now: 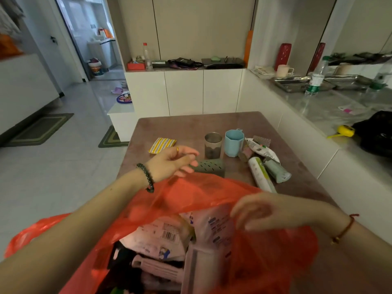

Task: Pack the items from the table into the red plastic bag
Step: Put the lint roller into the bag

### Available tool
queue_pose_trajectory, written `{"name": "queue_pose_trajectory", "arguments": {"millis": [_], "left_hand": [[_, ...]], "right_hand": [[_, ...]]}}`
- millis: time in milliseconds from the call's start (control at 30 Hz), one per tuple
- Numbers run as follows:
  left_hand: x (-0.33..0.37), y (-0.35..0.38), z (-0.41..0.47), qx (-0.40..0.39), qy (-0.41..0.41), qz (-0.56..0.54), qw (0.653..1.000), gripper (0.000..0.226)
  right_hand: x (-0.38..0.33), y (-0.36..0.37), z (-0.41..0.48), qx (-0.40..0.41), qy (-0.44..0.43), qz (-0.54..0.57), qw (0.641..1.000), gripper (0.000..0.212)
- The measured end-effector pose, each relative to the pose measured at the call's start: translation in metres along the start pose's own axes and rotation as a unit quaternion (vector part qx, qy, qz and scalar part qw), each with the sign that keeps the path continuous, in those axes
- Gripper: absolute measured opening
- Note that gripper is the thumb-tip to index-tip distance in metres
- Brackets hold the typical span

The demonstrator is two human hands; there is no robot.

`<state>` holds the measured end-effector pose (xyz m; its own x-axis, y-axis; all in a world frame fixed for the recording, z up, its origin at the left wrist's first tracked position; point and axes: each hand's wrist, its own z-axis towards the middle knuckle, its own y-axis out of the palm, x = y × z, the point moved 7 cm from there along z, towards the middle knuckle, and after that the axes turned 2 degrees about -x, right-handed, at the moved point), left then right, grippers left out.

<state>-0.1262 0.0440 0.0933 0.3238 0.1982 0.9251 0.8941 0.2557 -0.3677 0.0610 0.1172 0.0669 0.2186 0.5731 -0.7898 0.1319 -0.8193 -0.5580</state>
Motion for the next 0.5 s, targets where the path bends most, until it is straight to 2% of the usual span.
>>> {"name": "queue_pose_trajectory", "arguments": {"millis": [67, 133, 200, 300, 400, 500], "left_hand": [[-0.012, -0.007, 0.023, 0.036, -0.031, -0.029, 0.998, 0.016], [-0.024, -0.011, 0.044, 0.071, -0.057, -0.040, 0.995, 0.025], [-0.035, -0.012, 0.066, 0.094, -0.075, -0.024, 0.992, 0.024], [-0.050, -0.008, 0.106, 0.096, -0.102, 0.041, 0.989, 0.034], [-0.064, -0.001, 0.147, 0.086, -0.133, 0.114, 0.981, 0.054], [-0.078, 0.008, 0.192, 0.067, -0.161, 0.209, 0.962, 0.064]], "right_hand": [[0.008, -0.021, 0.014, 0.027, 0.001, 0.149, 0.989, 0.024], [0.026, -0.058, 0.034, 0.155, 0.001, 0.257, 0.954, 0.021], [0.057, -0.090, 0.057, 0.265, 0.032, 0.278, 0.923, 0.021], [0.107, -0.126, 0.098, 0.316, 0.082, 0.197, 0.924, 0.034], [0.147, -0.152, 0.136, 0.299, 0.135, 0.072, 0.942, 0.060], [0.167, -0.173, 0.168, 0.292, 0.137, -0.060, 0.945, 0.066]]}}
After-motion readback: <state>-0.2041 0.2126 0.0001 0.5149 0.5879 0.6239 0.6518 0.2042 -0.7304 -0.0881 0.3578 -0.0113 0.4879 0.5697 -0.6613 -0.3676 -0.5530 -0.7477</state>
